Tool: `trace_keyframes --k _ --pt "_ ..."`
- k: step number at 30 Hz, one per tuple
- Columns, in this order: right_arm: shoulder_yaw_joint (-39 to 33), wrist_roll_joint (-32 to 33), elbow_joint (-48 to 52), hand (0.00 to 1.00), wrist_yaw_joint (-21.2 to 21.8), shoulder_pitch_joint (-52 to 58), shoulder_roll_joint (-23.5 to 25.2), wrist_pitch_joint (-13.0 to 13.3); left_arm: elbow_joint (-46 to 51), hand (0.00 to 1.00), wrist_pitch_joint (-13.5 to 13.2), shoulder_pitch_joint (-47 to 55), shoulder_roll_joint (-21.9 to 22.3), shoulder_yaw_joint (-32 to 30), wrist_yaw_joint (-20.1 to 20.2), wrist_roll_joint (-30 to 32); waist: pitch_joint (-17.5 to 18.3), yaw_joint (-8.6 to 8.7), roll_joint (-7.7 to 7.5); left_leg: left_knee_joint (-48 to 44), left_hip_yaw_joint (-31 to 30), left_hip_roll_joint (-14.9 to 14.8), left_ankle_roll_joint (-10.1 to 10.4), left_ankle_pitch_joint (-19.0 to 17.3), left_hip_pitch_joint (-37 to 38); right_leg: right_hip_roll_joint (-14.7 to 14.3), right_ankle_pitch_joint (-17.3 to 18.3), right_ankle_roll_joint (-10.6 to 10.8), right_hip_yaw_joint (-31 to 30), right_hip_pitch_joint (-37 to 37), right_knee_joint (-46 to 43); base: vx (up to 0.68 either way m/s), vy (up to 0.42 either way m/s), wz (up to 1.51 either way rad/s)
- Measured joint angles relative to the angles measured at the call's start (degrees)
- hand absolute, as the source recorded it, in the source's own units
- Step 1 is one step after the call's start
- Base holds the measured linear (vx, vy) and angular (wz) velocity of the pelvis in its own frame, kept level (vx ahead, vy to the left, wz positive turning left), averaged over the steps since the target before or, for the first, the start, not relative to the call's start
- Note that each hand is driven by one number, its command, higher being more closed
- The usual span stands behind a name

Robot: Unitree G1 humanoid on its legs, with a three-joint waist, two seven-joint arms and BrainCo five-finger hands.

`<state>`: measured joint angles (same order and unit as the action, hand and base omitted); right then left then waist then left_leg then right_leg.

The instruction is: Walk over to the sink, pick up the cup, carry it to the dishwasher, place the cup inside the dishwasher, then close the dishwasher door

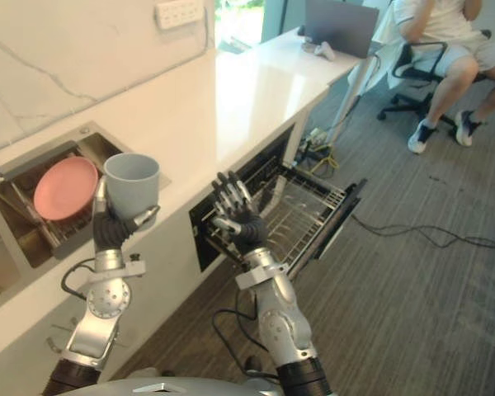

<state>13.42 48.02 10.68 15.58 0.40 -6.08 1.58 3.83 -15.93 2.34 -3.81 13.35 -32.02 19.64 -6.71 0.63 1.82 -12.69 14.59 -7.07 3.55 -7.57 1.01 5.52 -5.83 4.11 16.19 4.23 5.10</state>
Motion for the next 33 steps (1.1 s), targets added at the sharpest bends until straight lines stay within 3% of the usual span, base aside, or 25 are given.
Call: trace_keyframes --k 2,7,18,27,28,33 --pt "1.82 -0.03 -0.25 0.00 -1.72 -1.37 -0.90 -1.91 -0.84 1.00 1.21 -0.13 -0.19 1.48 -1.32 2.24 0.31 -0.03 -0.43 0.00 0.00 -0.01 0.00 0.03 -0.05 0.01 0.01 -0.02 0.00 -0.06 0.00 0.00 0.000 0.00" --pt "4.56 -0.14 -0.43 0.00 -5.31 -2.96 -1.22 -2.12 -2.38 1.00 2.39 -0.73 -0.12 3.71 -2.97 5.38 0.58 -0.52 -0.77 0.00 -0.02 -0.01 -0.04 0.13 -0.07 0.06 0.02 -0.05 0.16 -0.06 0.00 0.00 0.000 0.00" --pt "8.84 -1.24 -3.33 0.00 -13.46 -7.61 -1.15 -3.09 -5.55 1.00 2.41 -1.69 -0.20 8.10 -2.81 7.06 2.23 -0.94 -2.13 1.93 -0.80 0.06 0.19 1.96 0.11 0.08 0.43 -0.53 1.80 -0.11 0.00 -0.02 -0.007 0.04" --pt "11.32 -1.42 -5.22 0.00 -17.43 -9.86 -0.98 -4.72 -5.55 1.00 2.32 -1.76 -0.32 9.98 -2.74 7.05 3.27 -2.04 -2.61 3.68 -0.77 0.11 0.55 3.11 0.98 0.27 0.44 -0.93 3.53 0.07 -0.01 -0.02 0.003 -0.01" --pt "11.31 -2.47 -5.31 1.00 -17.50 -10.46 -1.02 -4.80 -5.55 1.00 2.30 -1.77 -0.32 10.24 -2.78 7.04 3.41 -2.08 -2.71 3.78 -0.78 0.09 0.63 3.19 0.98 0.24 0.41 -0.97 3.57 0.04 -0.01 0.00 0.000 0.00" --pt "12.02 -3.43 -5.91 1.00 -18.33 -11.90 -1.10 -5.08 -5.61 1.00 2.38 -1.78 -0.85 9.47 -3.03 6.98 3.71 -2.15 -2.90 3.79 -0.78 0.10 0.66 3.21 0.98 0.26 0.32 -0.93 3.62 0.04 -0.01 0.00 0.000 0.00"
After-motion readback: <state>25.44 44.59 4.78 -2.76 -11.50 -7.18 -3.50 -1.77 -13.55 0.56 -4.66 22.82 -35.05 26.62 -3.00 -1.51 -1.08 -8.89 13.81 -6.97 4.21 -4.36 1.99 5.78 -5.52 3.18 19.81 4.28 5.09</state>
